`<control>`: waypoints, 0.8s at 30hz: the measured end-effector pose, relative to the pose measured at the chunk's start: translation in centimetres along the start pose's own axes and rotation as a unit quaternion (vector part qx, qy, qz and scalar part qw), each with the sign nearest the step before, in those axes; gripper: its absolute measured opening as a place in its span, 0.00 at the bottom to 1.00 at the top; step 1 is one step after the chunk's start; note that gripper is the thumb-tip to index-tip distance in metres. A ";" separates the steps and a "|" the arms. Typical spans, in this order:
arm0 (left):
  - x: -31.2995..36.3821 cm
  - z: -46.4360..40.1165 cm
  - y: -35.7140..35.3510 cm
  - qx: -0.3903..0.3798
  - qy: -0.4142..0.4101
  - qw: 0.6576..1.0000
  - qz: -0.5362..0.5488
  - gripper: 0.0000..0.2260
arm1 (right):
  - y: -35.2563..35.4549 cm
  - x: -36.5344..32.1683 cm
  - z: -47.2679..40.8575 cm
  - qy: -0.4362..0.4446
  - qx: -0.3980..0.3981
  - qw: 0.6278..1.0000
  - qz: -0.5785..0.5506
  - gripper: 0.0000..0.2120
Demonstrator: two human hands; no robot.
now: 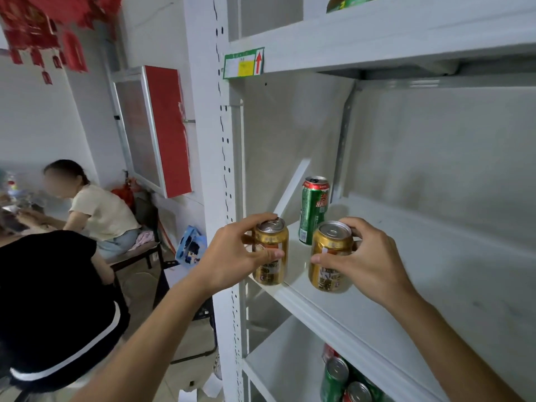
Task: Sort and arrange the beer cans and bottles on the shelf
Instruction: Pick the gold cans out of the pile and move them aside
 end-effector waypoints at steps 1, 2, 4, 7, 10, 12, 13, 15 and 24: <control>-0.4 -0.7 -0.2 -0.005 0.000 1.000 0.002 0.28 | 0.0 0.3 -0.5 -0.004 0.001 1.000 0.002 0.29; -1.0 -1.4 -0.3 -0.011 -0.001 1.000 0.005 0.28 | 0.0 0.5 -1.0 -0.009 0.001 1.000 0.004 0.29; -1.9 -2.6 -0.5 -0.022 -0.005 1.000 0.005 0.28 | -0.1 0.7 -1.8 -0.020 -0.002 1.000 0.007 0.28; -3.1 -4.3 -0.5 -0.037 -0.015 0.999 0.009 0.28 | -0.5 0.9 -2.7 -0.037 -0.002 0.999 0.012 0.29; -4.1 -6.2 -0.4 -0.064 -0.031 0.997 0.011 0.28 | -1.0 1.2 -3.3 -0.056 0.008 0.998 0.019 0.29; -4.6 -7.5 -0.5 -0.087 -0.049 0.995 0.011 0.29 | -1.3 1.5 -3.6 -0.073 0.015 0.997 0.023 0.30; -4.8 -8.1 -0.6 -0.099 -0.057 0.993 0.012 0.29 | -1.4 1.5 -3.6 -0.082 0.021 0.996 0.024 0.30; -5.1 -9.0 -0.7 -0.117 -0.070 0.990 0.014 0.28 | -1.6 1.4 -3.9 -0.099 0.033 0.994 0.027 0.31; -7.2 -10.9 -1.3 -0.134 -0.095 0.985 0.046 0.25 | -3.2 0.2 -3.9 -0.133 0.079 0.987 0.052 0.32</control>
Point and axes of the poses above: each hand's wrist, its own z-axis away from the middle knuckle, its own y-axis out of the back of the hand, x = y × z, the point moved 5 cm from there along -z, towards the middle knuckle, and after that the axes turned 12 degrees about -x, right-handed, at the moved point
